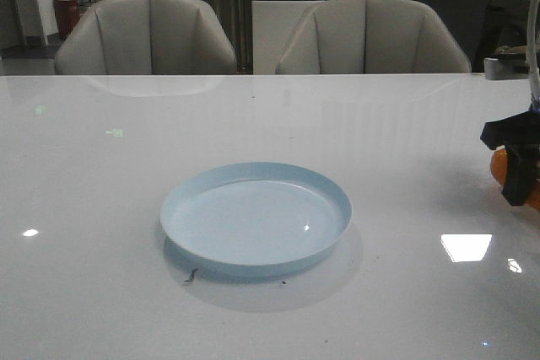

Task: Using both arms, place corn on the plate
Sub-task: 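Close the right gripper on the corn cob and lift it, then carry the corn cob over the plate and lower it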

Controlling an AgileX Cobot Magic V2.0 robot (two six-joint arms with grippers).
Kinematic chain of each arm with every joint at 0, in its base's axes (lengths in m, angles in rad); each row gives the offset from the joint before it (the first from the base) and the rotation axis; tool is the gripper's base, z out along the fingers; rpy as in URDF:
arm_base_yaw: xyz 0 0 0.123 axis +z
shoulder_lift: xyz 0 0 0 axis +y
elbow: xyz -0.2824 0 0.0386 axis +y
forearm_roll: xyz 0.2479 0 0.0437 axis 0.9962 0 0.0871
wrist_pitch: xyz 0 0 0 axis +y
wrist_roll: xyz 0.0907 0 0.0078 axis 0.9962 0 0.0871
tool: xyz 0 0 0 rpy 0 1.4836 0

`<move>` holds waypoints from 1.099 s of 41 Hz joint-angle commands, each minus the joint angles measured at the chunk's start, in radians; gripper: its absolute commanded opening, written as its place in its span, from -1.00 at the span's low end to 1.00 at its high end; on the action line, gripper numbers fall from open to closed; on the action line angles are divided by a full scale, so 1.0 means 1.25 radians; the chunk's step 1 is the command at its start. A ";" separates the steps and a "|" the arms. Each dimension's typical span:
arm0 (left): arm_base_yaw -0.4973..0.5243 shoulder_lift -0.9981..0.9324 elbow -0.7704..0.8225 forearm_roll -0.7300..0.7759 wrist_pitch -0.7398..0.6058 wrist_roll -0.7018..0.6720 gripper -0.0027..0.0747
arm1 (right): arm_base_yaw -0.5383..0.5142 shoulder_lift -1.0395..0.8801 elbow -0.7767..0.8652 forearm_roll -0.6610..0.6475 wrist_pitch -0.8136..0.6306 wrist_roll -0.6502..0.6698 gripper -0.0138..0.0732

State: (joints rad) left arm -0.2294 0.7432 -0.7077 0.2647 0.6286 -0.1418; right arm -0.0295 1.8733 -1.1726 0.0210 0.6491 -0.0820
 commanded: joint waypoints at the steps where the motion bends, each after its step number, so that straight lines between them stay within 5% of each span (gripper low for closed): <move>1: 0.002 -0.004 -0.022 0.011 -0.050 -0.008 0.05 | 0.004 -0.039 -0.040 0.001 -0.006 -0.032 -0.35; 21: 0.002 -0.004 -0.022 0.011 -0.052 -0.008 0.05 | 0.207 -0.039 -0.363 0.033 0.169 -0.214 -0.55; 45: 0.002 -0.004 -0.022 0.011 -0.053 -0.008 0.05 | 0.468 0.019 -0.384 0.098 0.254 -0.259 -0.55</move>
State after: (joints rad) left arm -0.2294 0.7432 -0.7077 0.2647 0.6286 -0.1418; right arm 0.5357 1.9264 -1.6174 0.1299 0.9739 -0.3890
